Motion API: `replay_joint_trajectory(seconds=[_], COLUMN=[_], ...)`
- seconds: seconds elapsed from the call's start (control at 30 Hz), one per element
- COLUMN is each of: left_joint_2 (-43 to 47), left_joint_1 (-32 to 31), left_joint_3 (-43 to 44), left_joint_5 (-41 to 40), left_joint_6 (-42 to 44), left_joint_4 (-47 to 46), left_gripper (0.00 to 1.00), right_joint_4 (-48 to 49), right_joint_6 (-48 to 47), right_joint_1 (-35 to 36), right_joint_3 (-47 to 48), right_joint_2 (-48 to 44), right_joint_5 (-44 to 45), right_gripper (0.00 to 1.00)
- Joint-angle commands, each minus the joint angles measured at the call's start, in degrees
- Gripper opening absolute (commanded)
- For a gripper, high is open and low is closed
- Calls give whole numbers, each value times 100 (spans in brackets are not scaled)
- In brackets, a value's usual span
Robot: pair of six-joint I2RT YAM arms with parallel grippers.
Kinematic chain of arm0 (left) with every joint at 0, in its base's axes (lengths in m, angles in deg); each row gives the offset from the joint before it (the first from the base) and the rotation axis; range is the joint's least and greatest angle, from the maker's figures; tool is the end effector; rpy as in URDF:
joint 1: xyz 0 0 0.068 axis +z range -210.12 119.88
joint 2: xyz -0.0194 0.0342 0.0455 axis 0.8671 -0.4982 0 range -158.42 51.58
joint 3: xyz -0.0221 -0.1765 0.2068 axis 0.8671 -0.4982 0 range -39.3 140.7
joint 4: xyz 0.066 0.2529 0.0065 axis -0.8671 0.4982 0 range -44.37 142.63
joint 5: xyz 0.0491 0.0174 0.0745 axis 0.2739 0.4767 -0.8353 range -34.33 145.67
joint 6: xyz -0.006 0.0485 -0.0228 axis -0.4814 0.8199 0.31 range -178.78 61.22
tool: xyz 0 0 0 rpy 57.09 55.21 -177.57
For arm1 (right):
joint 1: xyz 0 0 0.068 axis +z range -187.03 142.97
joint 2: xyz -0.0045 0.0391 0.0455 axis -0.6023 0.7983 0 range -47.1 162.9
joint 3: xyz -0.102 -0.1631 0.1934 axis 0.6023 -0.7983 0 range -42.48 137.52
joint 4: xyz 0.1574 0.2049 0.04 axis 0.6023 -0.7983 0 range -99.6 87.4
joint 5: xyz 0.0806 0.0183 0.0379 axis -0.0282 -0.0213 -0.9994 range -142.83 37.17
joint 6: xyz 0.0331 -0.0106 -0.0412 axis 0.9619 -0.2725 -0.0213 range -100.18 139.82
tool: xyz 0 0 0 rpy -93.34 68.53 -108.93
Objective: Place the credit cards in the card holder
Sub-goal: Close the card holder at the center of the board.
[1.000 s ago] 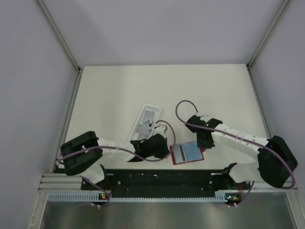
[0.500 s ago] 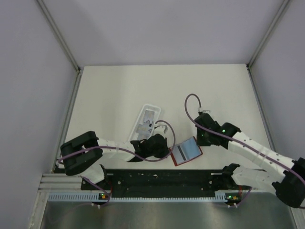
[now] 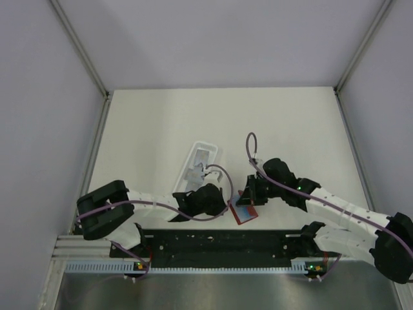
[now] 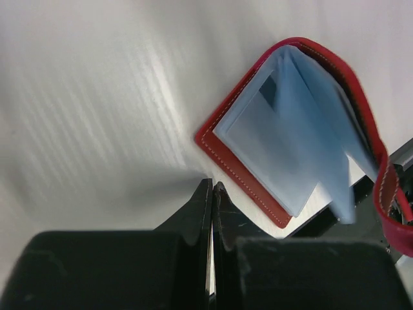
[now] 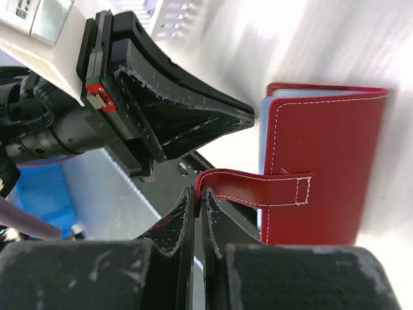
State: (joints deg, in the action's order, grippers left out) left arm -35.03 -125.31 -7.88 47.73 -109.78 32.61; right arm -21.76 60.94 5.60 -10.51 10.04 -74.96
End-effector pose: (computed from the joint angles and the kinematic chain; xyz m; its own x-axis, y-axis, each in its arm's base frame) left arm 0.1195 -0.2471 0.1367 -0.8425 -0.0117 -0.5385 0.3198 0.7936 -0.5176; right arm 0.1385 0.1457 0.2106 -0.9303 -0.0284 -0.3657 -0.2839 0.6873 0.6686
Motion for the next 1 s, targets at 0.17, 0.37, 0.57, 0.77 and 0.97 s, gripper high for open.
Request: replay_joint_trajectory(seconds=[0.17, 0.37, 0.57, 0.77, 0.97], left_joint_2=[1302, 2138, 2385, 2657, 2825], left_joint_1=[-20, -29, -29, -29, -29], left_joint_3=[-777, -866, -646, -593, -427], left_joint_5=[-497, -629, -787, -937, -1086], left_joint_6=[-463, -411, -305, -323, -182], left_joint_4=[879, 1275, 1785, 1978, 2154], left_gripper=[0, 0, 0, 0, 0], right_joint_4=[2635, 3620, 4017, 3139, 2356], right_joint_6=[774, 889, 836, 441, 98], right_joint_1=[219, 491, 764, 843, 834], right_joint_3=[-744, -859, -788, -631, -296], right_joint_2=[736, 1719, 2547, 2153, 1117], right_joint_5=[-1162, -1180, -926, -284, 50], right_gripper=[0, 0, 0, 34, 42])
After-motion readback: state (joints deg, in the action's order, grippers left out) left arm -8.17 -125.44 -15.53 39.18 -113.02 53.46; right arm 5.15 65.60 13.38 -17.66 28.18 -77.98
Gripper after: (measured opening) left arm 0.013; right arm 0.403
